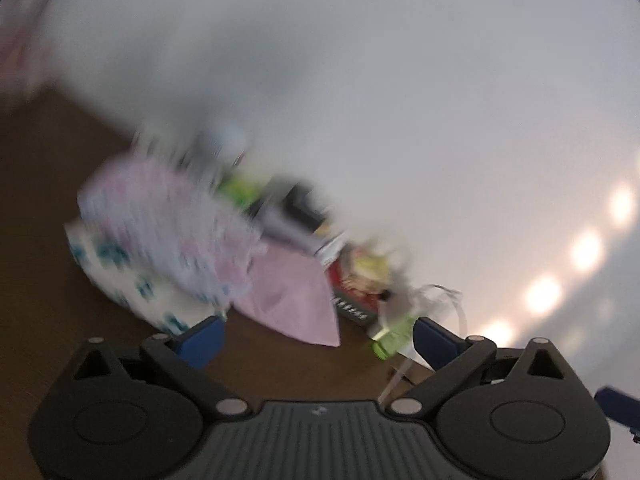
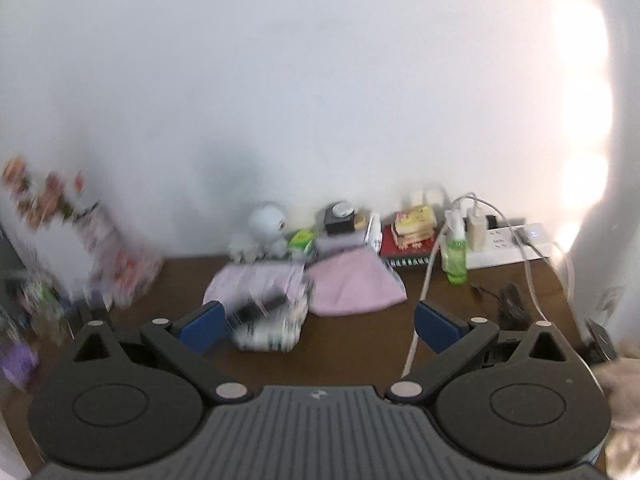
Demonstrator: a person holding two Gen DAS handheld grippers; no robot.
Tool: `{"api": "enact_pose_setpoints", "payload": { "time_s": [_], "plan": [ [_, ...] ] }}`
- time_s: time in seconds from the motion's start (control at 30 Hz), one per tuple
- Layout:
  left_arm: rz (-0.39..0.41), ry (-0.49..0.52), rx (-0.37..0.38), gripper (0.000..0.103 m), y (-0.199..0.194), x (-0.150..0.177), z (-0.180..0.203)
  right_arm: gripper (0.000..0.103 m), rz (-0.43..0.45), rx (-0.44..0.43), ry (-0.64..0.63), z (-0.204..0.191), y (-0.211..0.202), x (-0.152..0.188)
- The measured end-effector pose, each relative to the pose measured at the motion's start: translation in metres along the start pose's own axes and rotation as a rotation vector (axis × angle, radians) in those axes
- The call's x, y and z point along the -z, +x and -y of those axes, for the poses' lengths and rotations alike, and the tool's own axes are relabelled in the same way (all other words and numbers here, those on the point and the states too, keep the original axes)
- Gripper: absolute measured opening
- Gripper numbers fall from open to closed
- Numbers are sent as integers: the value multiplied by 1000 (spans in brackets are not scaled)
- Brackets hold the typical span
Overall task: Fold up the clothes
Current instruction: 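Reach both grippers to the pink garment and close the right gripper on it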
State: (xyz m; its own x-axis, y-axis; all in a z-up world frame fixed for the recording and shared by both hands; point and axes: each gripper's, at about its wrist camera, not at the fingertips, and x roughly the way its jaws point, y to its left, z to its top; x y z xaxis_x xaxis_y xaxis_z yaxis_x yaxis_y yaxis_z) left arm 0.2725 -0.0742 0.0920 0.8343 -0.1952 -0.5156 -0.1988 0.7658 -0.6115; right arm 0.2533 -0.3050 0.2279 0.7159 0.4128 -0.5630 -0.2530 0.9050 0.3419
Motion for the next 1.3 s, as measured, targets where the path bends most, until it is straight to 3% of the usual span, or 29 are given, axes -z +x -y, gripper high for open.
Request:
{"api": "enact_pose_setpoints", "payload": {
  "time_s": [0.07,0.13,0.2,0.37,0.43,0.57,0.6,0.63,0.73,0.83,0.97,1.1,1.23,1.3],
  "plan": [
    [-53,-125,-62,88,36,5,-4,102,-68,23,17,15,57,-34],
    [-104,-175,-87,84,66,12,-9,100,-125,66,22,27,113,-61],
    [-76,-152,-117,83,84,18,-8,97,-188,78,43,39,168,-76],
    [-2,-43,-239,84,95,30,-8,76,-408,121,-6,51,288,-62],
    [-14,-34,-257,84,101,32,-11,57,-481,144,-3,58,323,-47],
    [2,-29,-243,83,100,30,-11,40,-518,162,-47,63,355,-22],
    [7,-27,-240,83,99,30,-12,25,-506,177,-67,62,356,-19],
    [11,-28,-237,83,99,30,-12,1,-488,195,-91,61,354,-17],
    [16,-76,-205,82,92,26,-11,2,-387,194,-80,50,310,-25],
    [45,-97,-98,78,64,23,-1,1,-259,185,-145,17,219,-45],
    [19,-125,148,81,-6,11,18,2,-117,174,-276,-32,70,-53],
    [109,-99,366,91,-99,12,24,2,-3,142,-403,-72,-65,-31],
    [130,0,446,91,-171,13,16,2,64,65,-464,-107,-146,0],
    [162,15,433,91,-208,15,-2,2,84,17,-492,-125,-169,13]
  ]
}}
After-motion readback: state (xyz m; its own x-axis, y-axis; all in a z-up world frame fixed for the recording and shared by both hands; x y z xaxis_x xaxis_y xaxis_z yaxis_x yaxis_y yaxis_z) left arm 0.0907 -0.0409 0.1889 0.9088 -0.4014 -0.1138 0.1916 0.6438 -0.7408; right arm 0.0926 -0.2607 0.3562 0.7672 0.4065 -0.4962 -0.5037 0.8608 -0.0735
